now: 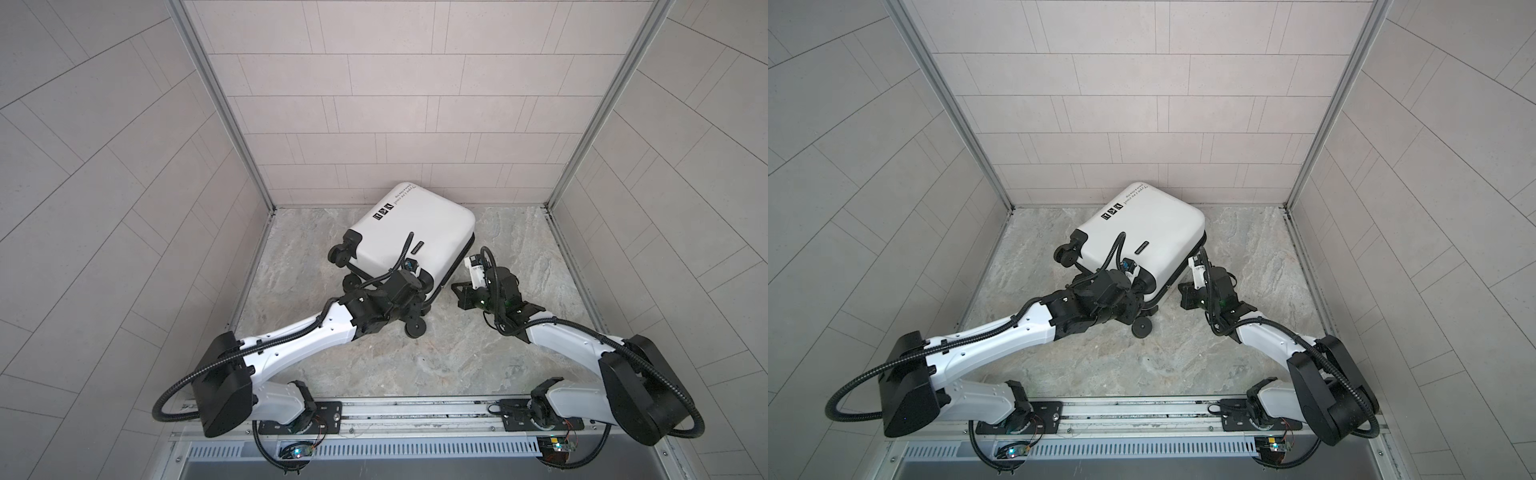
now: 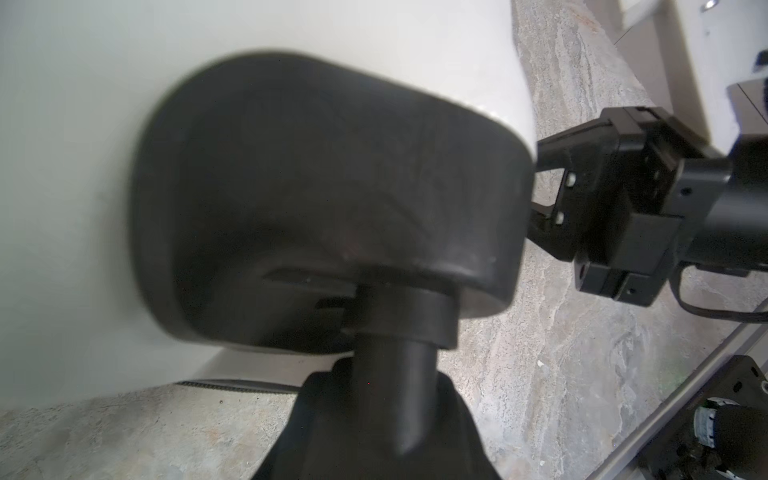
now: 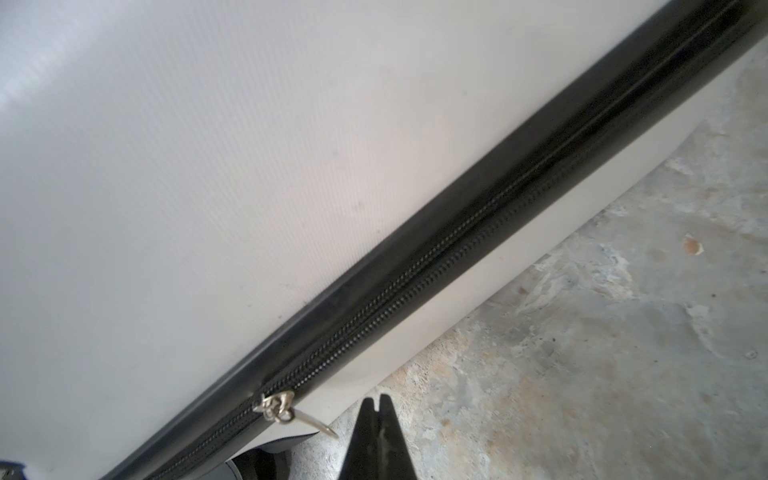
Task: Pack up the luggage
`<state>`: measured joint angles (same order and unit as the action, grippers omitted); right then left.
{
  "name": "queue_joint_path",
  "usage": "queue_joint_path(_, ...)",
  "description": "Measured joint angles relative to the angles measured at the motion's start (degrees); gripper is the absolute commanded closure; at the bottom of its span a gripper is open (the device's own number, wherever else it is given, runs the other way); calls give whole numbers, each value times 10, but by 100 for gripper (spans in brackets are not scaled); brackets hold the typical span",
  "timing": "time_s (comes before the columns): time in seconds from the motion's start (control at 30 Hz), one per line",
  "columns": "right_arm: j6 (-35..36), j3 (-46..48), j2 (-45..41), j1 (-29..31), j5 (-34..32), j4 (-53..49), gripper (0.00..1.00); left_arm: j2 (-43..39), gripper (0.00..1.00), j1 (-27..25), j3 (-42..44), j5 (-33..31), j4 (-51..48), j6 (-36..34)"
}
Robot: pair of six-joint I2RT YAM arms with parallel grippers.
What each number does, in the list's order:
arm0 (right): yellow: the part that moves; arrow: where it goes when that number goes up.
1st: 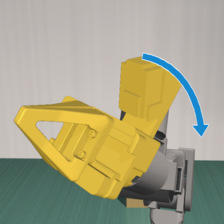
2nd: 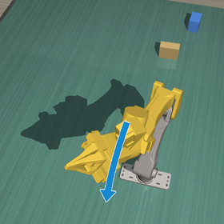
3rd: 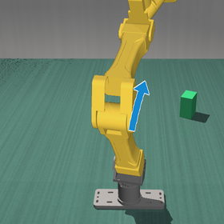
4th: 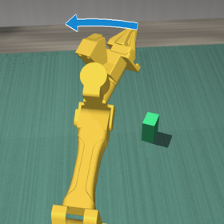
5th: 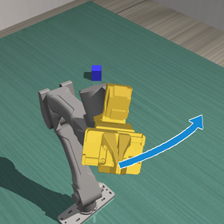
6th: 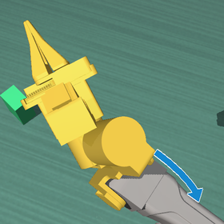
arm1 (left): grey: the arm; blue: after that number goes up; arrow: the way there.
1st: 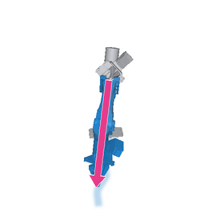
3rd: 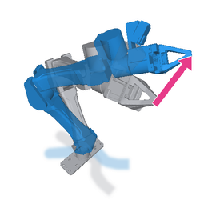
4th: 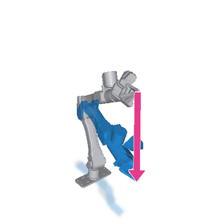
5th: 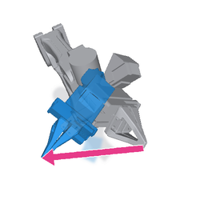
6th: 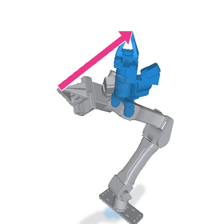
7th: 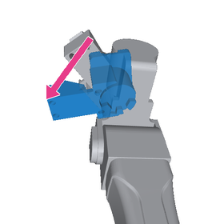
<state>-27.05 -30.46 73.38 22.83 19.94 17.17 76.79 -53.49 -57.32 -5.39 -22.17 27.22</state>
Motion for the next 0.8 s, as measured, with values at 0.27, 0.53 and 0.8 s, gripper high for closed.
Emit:
queue_joint_path(0.27, 20, 4, -20, -8, 33, -4, 65, -10, 100, 0, 4, 2, -10, 1)
queue_joint_path(0.53, 27, 36, -75, -9, 22, 0, 44, -48, 100, 0, 31, 0, -23, -3)
queue_joint_path(0.8, 73, 53, -104, 54, -79, -10, 51, -84, 100, 6, 51, 0, -43, -3)
